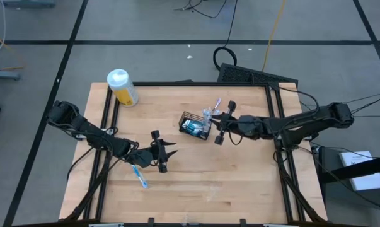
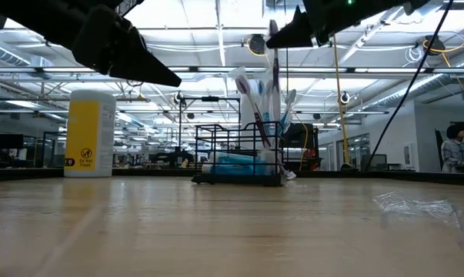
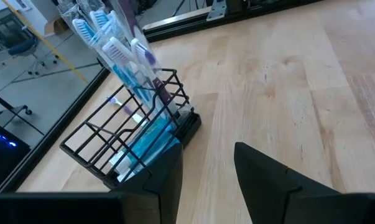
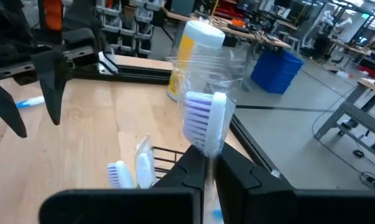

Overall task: Pick & Place toothbrushing station
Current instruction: Put the purple toothbrush into the wire organizer

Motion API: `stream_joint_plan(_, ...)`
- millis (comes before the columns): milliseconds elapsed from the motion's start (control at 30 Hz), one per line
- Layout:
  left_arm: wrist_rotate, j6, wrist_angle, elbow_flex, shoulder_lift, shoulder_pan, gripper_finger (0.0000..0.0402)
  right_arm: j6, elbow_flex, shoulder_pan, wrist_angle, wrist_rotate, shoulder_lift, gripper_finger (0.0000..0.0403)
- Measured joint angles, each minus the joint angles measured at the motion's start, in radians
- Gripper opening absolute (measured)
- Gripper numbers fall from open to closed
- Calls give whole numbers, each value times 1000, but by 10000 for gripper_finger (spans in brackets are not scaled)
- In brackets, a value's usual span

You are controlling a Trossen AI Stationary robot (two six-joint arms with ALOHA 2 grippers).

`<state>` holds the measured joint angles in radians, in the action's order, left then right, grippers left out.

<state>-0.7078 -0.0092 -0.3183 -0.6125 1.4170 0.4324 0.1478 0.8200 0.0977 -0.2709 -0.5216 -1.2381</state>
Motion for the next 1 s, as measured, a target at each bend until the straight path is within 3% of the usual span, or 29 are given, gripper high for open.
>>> stream_joint_plan(333, 0, 0, -1, 0, 0, -2, 152, -70, -111, -51, -157, 121, -1, 9)
stream_joint_plan(567, 0, 7, -16, 0, 0, -8, 152, -98, -160, -59, -216, 133, -1, 9)
stream_joint_plan(1000, 1, 7, -25, 0, 0, -13, 152, -42, -124, -65, -240, 160, 0, 9)
